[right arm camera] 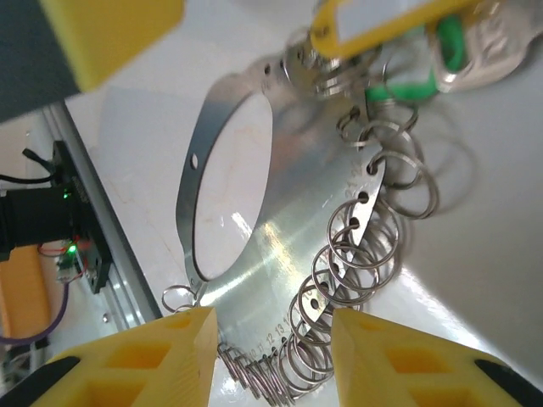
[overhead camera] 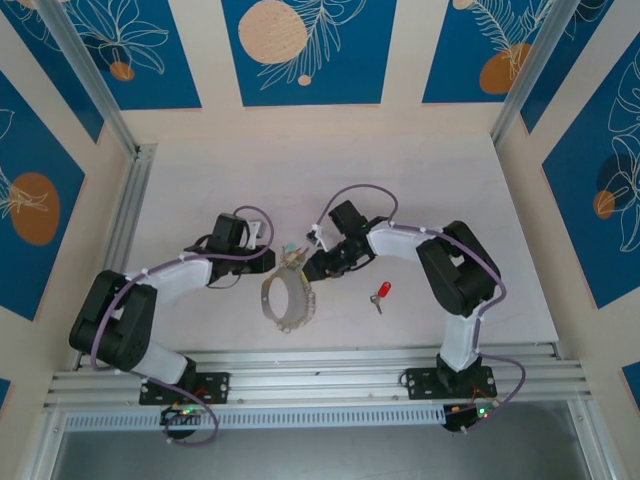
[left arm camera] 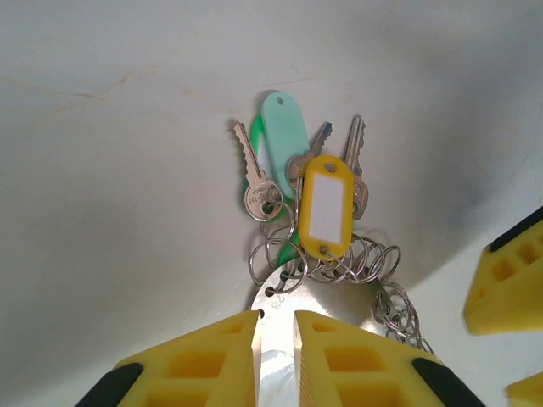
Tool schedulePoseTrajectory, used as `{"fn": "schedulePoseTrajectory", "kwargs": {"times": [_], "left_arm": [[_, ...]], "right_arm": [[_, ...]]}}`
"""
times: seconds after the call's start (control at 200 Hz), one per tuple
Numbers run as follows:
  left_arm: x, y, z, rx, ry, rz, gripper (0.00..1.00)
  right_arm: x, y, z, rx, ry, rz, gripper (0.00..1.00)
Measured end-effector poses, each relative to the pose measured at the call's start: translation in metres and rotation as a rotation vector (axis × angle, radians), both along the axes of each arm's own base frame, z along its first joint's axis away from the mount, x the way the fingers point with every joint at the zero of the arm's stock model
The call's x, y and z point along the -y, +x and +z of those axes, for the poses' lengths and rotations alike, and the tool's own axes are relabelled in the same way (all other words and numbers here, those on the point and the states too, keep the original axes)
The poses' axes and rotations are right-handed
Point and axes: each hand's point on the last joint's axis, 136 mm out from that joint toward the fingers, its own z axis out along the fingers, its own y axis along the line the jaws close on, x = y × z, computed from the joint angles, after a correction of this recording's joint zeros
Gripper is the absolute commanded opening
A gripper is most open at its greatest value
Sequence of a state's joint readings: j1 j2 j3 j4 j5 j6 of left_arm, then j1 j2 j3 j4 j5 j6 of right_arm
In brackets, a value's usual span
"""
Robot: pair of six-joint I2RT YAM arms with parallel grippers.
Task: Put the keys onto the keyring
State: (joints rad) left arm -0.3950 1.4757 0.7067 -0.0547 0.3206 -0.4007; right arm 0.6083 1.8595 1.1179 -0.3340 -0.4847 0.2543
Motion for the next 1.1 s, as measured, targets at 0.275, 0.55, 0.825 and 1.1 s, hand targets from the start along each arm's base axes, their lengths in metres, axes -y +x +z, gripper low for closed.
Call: {"fn": "schedulePoseTrajectory", "kwargs": {"times": [0.275, 0.55, 0.825, 1.1], "left_arm": [[0.002, -0.003, 0.012, 0.022, -0.021, -0.019, 0.21], [0.008, -0.006, 0.022, 0.037, -0.062, -0.038, 0.21], [0.009, -0.005, 0.023, 0.035, -0.079, -0.03, 0.2], [0.009, -0.005, 0.025, 0.042, -0.081, -0.029, 0.21]], "right_arm": [[-0.016, 0.05, 0.024, 0.221, -0.006, 0.01, 0.41], [-0.014, 0.059, -0.01, 0.198, -0.005, 0.039, 0.41], [-0.021, 0.051, -0.012, 0.162, 0.047, 0.07, 0.41], [-0.026, 0.033, -0.015, 0.111, 0.085, 0.098, 0.4]]}}
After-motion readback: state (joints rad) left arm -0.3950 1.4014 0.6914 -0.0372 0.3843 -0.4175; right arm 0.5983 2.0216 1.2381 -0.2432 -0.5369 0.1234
